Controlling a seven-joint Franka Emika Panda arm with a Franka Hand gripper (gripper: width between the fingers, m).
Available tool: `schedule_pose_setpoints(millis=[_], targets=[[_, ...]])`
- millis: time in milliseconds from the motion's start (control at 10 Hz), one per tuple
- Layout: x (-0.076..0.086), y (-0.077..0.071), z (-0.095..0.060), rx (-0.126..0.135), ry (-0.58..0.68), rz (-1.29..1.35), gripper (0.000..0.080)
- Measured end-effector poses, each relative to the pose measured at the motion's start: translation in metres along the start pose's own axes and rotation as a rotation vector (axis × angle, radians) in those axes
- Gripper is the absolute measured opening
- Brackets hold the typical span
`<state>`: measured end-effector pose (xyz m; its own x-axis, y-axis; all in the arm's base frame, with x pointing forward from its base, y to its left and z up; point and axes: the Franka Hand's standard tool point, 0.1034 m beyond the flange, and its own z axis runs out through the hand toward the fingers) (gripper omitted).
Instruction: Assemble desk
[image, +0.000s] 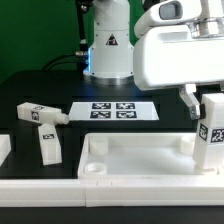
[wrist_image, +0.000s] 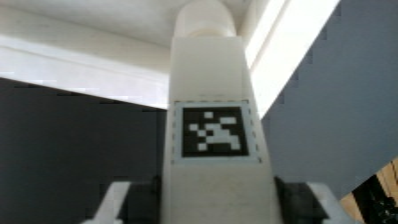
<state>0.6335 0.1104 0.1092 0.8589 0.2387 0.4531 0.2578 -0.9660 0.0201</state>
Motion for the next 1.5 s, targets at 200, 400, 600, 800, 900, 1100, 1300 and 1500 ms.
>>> schedule_pose_setpoints(millis=[200, 400, 600, 800, 900, 1100, 1300, 1500], targets=[[-0.001, -0.001, 0.001, 0.003, -0.013, 0.000, 0.0398], [0.008, 0.003, -0.001, 0.012, -0.062, 0.025, 0.0615], [0.011, -0.003, -0.002, 0.040, -0.239, 0.118, 0.0644], [0.006, -0.013, -0.002, 0.051, -0.357, 0.168, 0.0648], [0.002, -0.017, -0.002, 0.062, -0.433, 0.166, 0.0649], [-0.003, -0.013, -0.008, 0.081, -0.576, 0.160, 0.0649], [0.003, -0.012, -0.005, 0.073, -0.559, 0.185, 0.0513], [0.002, -0.012, -0.005, 0.043, -0.565, 0.292, 0.0375]])
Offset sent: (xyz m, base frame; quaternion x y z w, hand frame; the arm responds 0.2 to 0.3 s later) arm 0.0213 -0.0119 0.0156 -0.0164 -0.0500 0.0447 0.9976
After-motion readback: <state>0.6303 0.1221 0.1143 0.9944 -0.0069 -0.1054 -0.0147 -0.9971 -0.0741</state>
